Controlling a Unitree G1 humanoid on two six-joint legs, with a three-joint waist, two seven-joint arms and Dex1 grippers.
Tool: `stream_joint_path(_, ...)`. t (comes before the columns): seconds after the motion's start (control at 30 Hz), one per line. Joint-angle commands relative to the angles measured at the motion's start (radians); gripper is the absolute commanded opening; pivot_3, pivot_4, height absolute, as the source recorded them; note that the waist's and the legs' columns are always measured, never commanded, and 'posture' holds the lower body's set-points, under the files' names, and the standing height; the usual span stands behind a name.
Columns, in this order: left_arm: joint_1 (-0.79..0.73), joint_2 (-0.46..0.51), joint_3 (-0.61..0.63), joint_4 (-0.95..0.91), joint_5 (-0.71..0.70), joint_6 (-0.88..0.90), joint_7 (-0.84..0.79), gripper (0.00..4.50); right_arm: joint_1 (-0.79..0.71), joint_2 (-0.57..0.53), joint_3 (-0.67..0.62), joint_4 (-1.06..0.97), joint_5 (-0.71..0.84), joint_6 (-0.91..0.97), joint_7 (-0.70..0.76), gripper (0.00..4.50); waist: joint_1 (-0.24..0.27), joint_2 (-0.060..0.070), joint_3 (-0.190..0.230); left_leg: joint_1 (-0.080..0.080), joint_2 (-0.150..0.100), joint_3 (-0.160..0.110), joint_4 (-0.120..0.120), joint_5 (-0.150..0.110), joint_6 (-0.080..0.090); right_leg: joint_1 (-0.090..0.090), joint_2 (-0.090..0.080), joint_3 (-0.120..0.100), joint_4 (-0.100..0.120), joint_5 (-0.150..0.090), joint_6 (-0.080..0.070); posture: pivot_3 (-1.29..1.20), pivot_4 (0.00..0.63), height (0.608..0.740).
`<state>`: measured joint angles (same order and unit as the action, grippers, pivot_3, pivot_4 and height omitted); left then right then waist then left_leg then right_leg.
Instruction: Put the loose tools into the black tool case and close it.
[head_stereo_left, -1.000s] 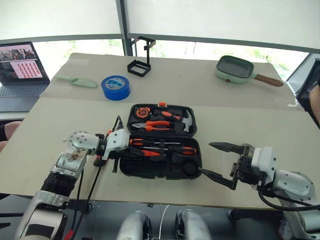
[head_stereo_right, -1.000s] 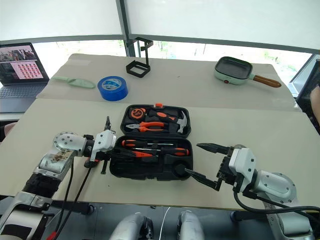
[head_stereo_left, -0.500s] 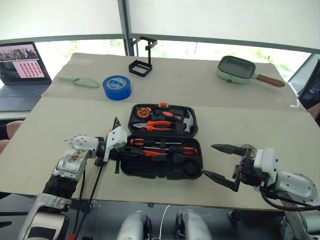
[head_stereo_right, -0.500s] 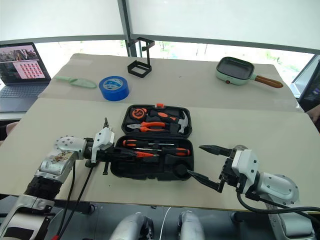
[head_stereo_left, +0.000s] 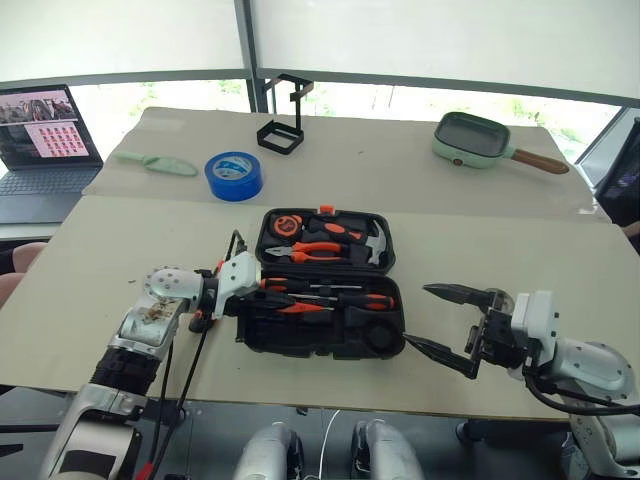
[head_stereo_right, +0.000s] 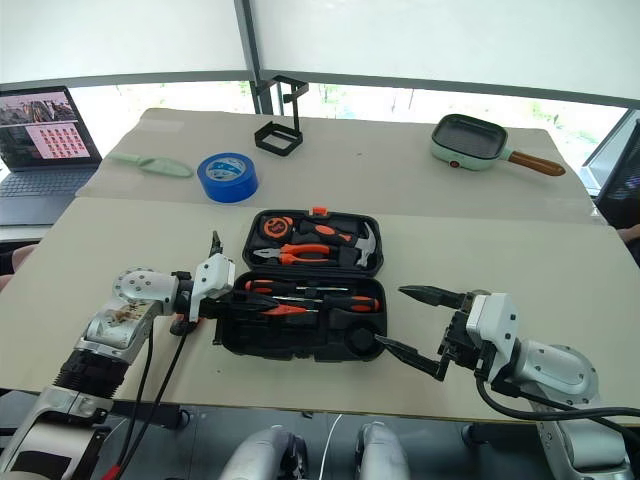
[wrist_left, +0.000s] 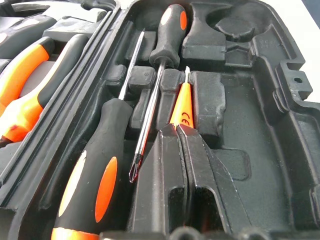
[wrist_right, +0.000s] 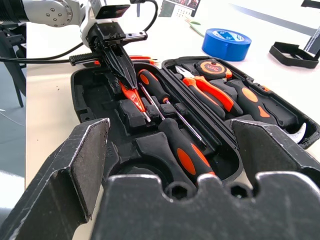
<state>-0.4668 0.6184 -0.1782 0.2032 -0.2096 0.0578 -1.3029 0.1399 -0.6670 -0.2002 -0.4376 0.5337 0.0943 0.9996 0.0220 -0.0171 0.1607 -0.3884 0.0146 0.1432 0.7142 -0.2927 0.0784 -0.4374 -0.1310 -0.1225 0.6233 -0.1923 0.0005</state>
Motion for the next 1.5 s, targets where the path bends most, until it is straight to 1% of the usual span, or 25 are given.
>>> stream_joint_path(0.03, 0.004, -0.005, -0.048, 0.042, 0.085, 0.050, 0.067, 0.06, -0.009, -0.003, -0.019, -0.007, 0.016, -0.006, -0.001, 4.50, 0.001, 0.001, -0.001, 0.001, 0.000, 0.000, 0.000, 0.000, 0.000, 0.001, 0.000, 0.000, 0.000, 0.000, 0.000, 0.00, 0.150, 0.740)
stream_joint_path(0.1, 0.003, 0.004, -0.073, 0.041, 0.106, 0.085, 0.063, 0.06, -0.014, 0.000, -0.012, -0.002, 0.013, -0.010, 0.001, 4.50, 0.002, 0.004, -0.002, 0.002, 0.000, 0.000, 0.000, -0.002, 0.003, 0.002, 0.000, 0.000, 0.000, 0.000, 0.000, 0.00, 0.150, 0.740)
stream_joint_path(0.17, 0.007, 0.006, -0.077, 0.033, 0.098, 0.077, 0.049, 0.06, -0.024, 0.003, -0.008, 0.002, 0.012, -0.010, -0.002, 4.50, 0.002, 0.005, -0.003, 0.003, 0.000, 0.000, 0.000, -0.003, 0.006, 0.003, 0.000, 0.000, 0.000, 0.000, 0.001, 0.00, 0.150, 0.740)
stream_joint_path(0.2, 0.007, -0.006, -0.054, 0.034, 0.079, 0.023, 0.054, 0.06, -0.029, 0.003, -0.007, 0.006, 0.011, -0.010, -0.002, 4.50, 0.002, 0.006, -0.004, 0.003, 0.000, 0.000, 0.000, -0.003, 0.006, 0.003, 0.000, 0.000, 0.000, 0.000, 0.001, 0.00, 0.150, 0.740)
stream_joint_path(0.3, 0.017, -0.031, 0.043, 0.001, -0.013, -0.052, 0.063, 0.06, -0.036, -0.001, -0.011, 0.018, 0.013, -0.014, 0.008, 4.50, 0.001, 0.007, -0.005, 0.003, 0.000, 0.000, -0.001, -0.003, 0.006, 0.002, -0.001, 0.001, 0.000, 0.000, 0.000, 0.00, 0.150, 0.740)
stream_joint_path(0.37, 0.040, -0.020, 0.116, -0.044, -0.080, -0.068, 0.054, 0.06, -0.038, -0.015, -0.015, 0.031, 0.017, -0.017, 0.035, 4.50, -0.003, 0.006, -0.004, 0.001, 0.001, 0.000, -0.001, -0.002, 0.004, 0.000, -0.001, 0.001, 0.000, 0.000, 0.000, 0.00, 0.150, 0.740)
stream_joint_path(0.4, 0.057, -0.007, 0.152, -0.074, -0.126, -0.063, 0.036, 0.06, -0.038, -0.023, -0.018, 0.037, 0.023, -0.015, 0.049, 4.50, -0.006, 0.005, -0.003, -0.001, 0.001, 0.000, -0.001, 0.000, -0.001, -0.002, -0.001, 0.001, 0.000, 0.001, -0.001, 0.00, 0.150, 0.740)
stream_joint_path(0.47, 0.115, 0.032, 0.250, -0.166, -0.235, 0.015, 0.036, 0.06, -0.047, -0.037, -0.033, 0.061, 0.036, -0.016, 0.078, 4.50, -0.011, 0.003, -0.002, -0.002, 0.001, 0.000, -0.001, 0.001, -0.001, -0.003, -0.001, 0.000, 0.000, 0.002, -0.004, 0.00, 0.150, 0.740)
stream_joint_path(0.5, 0.151, 0.052, 0.291, -0.210, -0.278, 0.048, 0.038, 0.30, -0.049, -0.043, -0.038, 0.074, 0.037, -0.019, 0.094, 4.50, -0.013, 0.003, -0.002, -0.002, 0.002, 0.000, -0.001, 0.001, -0.002, -0.003, -0.001, 0.001, 0.000, 0.003, -0.005, 0.00, 0.150, 0.740)
stream_joint_path(0.57, 0.231, 0.093, 0.364, -0.271, -0.316, 0.094, 0.062, 0.76, -0.052, -0.050, -0.042, 0.095, 0.035, -0.029, 0.117, 4.50, -0.016, 0.003, -0.002, -0.002, 0.001, 0.000, -0.001, 0.001, -0.001, -0.003, -0.001, 0.001, -0.001, 0.003, -0.005, 0.00, 0.150, 0.740)
stream_joint_path(0.6, 0.278, 0.108, 0.404, -0.295, -0.330, 0.108, 0.077, 1.16, -0.052, -0.049, -0.044, 0.102, 0.035, -0.033, 0.125, 4.50, -0.014, 0.004, -0.002, -0.001, 0.001, 0.000, -0.001, 0.000, -0.001, -0.002, -0.001, 0.000, -0.002, 0.001, -0.003, 0.00, 0.150, 0.740)
stream_joint_path(0.63, 0.326, 0.122, 0.446, -0.311, -0.337, 0.117, 0.092, 1.40, -0.053, -0.048, -0.044, 0.109, 0.033, -0.040, 0.132, 4.50, -0.013, 0.004, -0.001, -0.001, 0.001, 0.000, -0.001, 0.000, -0.001, -0.001, -0.001, 0.000, -0.002, 0.000, -0.001, 0.00, 0.150, 0.740)
stream_joint_path(0.7, 0.454, 0.137, 0.570, -0.314, -0.339, 0.118, 0.135, 2.16, -0.056, -0.034, -0.044, 0.132, 0.012, -0.081, 0.140, 4.50, -0.014, 0.005, -0.001, -0.001, 0.001, 0.000, -0.002, 0.000, -0.001, -0.001, -0.001, 0.000, -0.004, 0.000, 0.000, 0.00, 0.150, 0.740)
stream_joint_path(0.73, 0.518, 0.137, 0.640, -0.304, -0.340, 0.123, 0.165, 2.62, -0.055, -0.026, -0.043, 0.146, -0.001, -0.106, 0.141, 4.50, -0.016, 0.004, -0.001, -0.001, 0.001, 0.000, -0.002, -0.001, -0.002, -0.001, -0.001, 0.000, -0.005, 0.000, 0.000, 0.00, 0.150, 0.740)
stream_joint_path(0.77, 0.590, 0.131, 0.722, -0.281, -0.336, 0.119, 0.194, 2.94, -0.048, -0.021, -0.043, 0.159, -0.014, -0.128, 0.144, 4.50, -0.015, 0.004, -0.001, -0.001, 0.002, 0.000, -0.003, -0.002, -0.003, -0.001, -0.001, 0.000, -0.006, 0.000, 0.000, 0.00, 0.150, 0.740)
stream_joint_path(0.87, 0.735, 0.117, 0.851, -0.237, -0.334, 0.112, 0.238, 4.07, -0.032, -0.009, -0.040, 0.187, -0.030, -0.180, 0.154, 4.50, -0.012, 0.004, -0.001, -0.001, 0.003, -0.001, -0.003, -0.004, -0.007, -0.001, -0.001, 0.000, -0.008, 0.000, 0.001, 0.00, 0.150, 0.740)
stream_joint_path(0.9, 0.776, 0.109, 0.877, -0.228, -0.332, 0.105, 0.243, 4.33, -0.026, -0.009, -0.038, 0.195, -0.032, -0.191, 0.160, 4.50, -0.009, 0.004, 0.000, -0.001, 0.003, -0.002, -0.003, -0.005, -0.009, -0.001, -0.001, 0.000, -0.008, 0.000, 0.001, 0.00, 0.150, 0.740)
stream_joint_path(0.93, 0.821, 0.100, 0.906, -0.224, -0.327, 0.113, 0.261, 4.43, -0.021, -0.005, -0.035, 0.207, -0.037, -0.215, 0.173, 4.50, -0.007, 0.004, 0.000, -0.001, 0.003, -0.002, -0.003, -0.006, -0.009, -0.002, -0.001, -0.001, -0.009, -0.001, 0.000, 0.00, 0.150, 0.740)
stream_joint_path(1.0, 0.864, 0.091, 0.929, -0.231, -0.327, 0.125, 0.284, 4.43, -0.016, -0.003, -0.032, 0.221, -0.043, -0.245, 0.187, 4.50, -0.001, 0.005, 0.000, 0.000, 0.002, -0.002, -0.003, -0.009, -0.008, -0.002, -0.002, -0.001, -0.012, -0.002, -0.001, 0.00, 0.150, 0.740)
stream_joint_path(1.07, 0.908, 0.070, 0.969, -0.238, -0.296, 0.127, 0.362, 4.43, -0.010, 0.001, -0.031, 0.231, -0.031, -0.250, 0.196, 4.50, 0.006, 0.004, 0.000, 0.000, 0.002, -0.002, -0.003, -0.010, -0.006, -0.002, -0.003, -0.001, -0.012, -0.002, -0.002, 0.00, 0.150, 0.740)
stream_joint_path(1.17, 0.955, 0.044, 0.982, -0.344, -0.341, 0.189, 0.403, 4.43, -0.023, 0.003, -0.029, 0.244, -0.005, -0.226, 0.197, 4.50, 0.005, 0.002, 0.000, 0.000, 0.001, -0.002, -0.003, -0.013, -0.002, -0.002, -0.004, 0.000, -0.013, -0.001, -0.001, 0.00, 0.150, 0.740)
stream_joint_path(1.2, 0.950, 0.040, 0.968, -0.401, -0.385, 0.219, 0.396, 4.43, -0.033, 0.004, -0.025, 0.252, -0.012, -0.237, 0.200, 4.50, 0.005, 0.001, 0.000, 0.000, 0.001, -0.002, -0.003, -0.013, -0.001, -0.002, -0.004, 0.000, -0.013, -0.001, -0.001, 0.00, 0.150, 0.740)
stream_joint_path(1.3, 0.866, 0.065, 0.878, -0.510, -0.435, 0.228, 0.365, 4.43, -0.049, 0.007, -0.012, 0.254, -0.015, -0.238, 0.201, 4.50, 0.017, 0.002, 0.001, 0.000, 0.001, -0.002, -0.003, -0.012, -0.002, -0.002, -0.005, 0.000, -0.012, -0.001, -0.002, 0.00, 0.150, 0.740)
stream_joint_path(1.43, 0.767, 0.093, 0.820, -0.516, -0.442, 0.276, 0.395, 4.43, -0.054, 0.010, -0.006, 0.242, -0.010, -0.238, 0.204, 4.50, 0.017, 0.003, 0.000, 0.000, 0.002, -0.002, -0.003, -0.008, -0.009, -0.002, -0.003, 0.000, -0.012, 0.000, -0.003, 0.00, 0.150, 0.740)
stream_joint_path(1.5, 0.729, 0.126, 0.778, -0.499, -0.418, 0.308, 0.399, 4.43, -0.061, 0.008, -0.008, 0.230, -0.005, -0.236, 0.202, 4.50, 0.010, 0.003, 0.000, -0.001, 0.002, -0.001, -0.004, -0.007, -0.012, -0.001, -0.001, 0.000, -0.011, 0.002, -0.001, 0.00, 0.150, 0.740)
